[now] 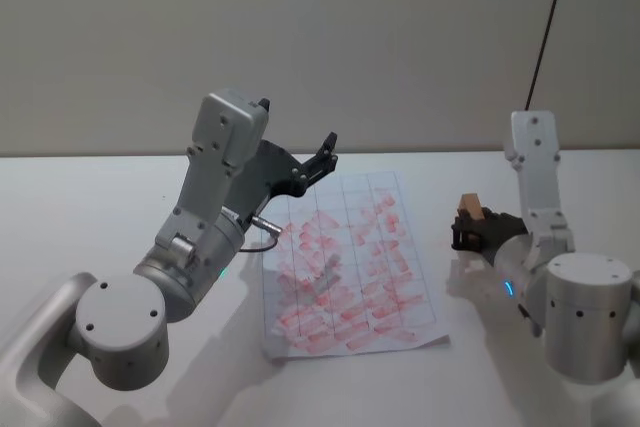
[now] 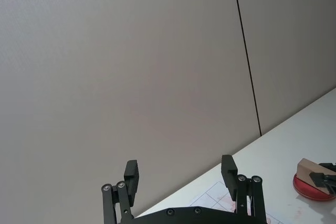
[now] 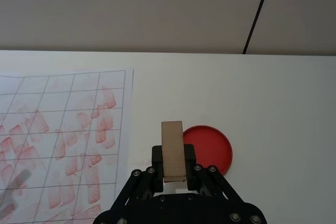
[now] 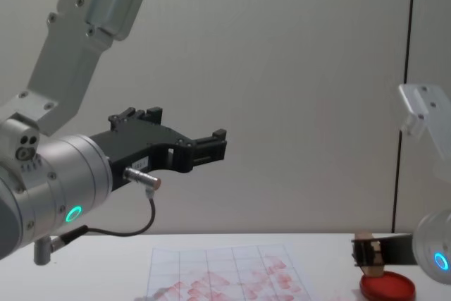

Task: Use the one hand to pick up the stamp and affix it onto the A4 paper.

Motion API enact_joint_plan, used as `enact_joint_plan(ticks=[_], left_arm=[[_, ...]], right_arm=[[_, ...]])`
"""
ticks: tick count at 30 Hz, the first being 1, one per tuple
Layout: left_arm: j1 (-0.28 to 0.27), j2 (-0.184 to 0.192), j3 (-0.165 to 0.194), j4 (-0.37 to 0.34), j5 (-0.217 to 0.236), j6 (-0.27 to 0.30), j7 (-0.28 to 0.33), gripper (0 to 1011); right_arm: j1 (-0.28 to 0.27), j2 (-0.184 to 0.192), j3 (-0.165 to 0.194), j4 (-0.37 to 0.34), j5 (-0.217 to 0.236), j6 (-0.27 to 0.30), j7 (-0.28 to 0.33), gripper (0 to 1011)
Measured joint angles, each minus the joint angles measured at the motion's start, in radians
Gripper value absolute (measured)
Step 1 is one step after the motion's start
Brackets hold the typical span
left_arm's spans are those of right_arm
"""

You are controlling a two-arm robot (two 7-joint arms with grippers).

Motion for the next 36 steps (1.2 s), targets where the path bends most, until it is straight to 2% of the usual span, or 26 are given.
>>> enact_joint_plan(ticks=[26,28,30,31,32,36], left_arm=[[0.0,0.0,0.0,0.0,0.0,0.0,0.0,1001],[0.0,0.0,0.0,0.0,0.0,0.0,0.0,1001],[0.0,0.0,0.0,0.0,0.0,0.0,0.0,1001],[0.0,0.0,0.0,0.0,0.0,0.0,0.0,1001],[0.0,0.0,0.0,0.0,0.0,0.0,0.0,1001],[0.0,0.0,0.0,0.0,0.0,0.0,0.0,1001]], right_arm=[[0.058,0.009,0.053,0.127,-0.014,-0.038,0.005,224],[0.062,0.009,0.054,0.135,-0.015,-0.042,0.009,301],[0.067,0.009,0.056,0.148,-0.016,-0.047,0.014,333],[0.071,0.008,0.058,0.156,-0.017,-0.051,0.018,408],[0.071,0.008,0.058,0.156,-0.017,-0.051,0.018,408],[0.079,0.007,0.06,0.174,-0.02,-0.067,0.028,531]])
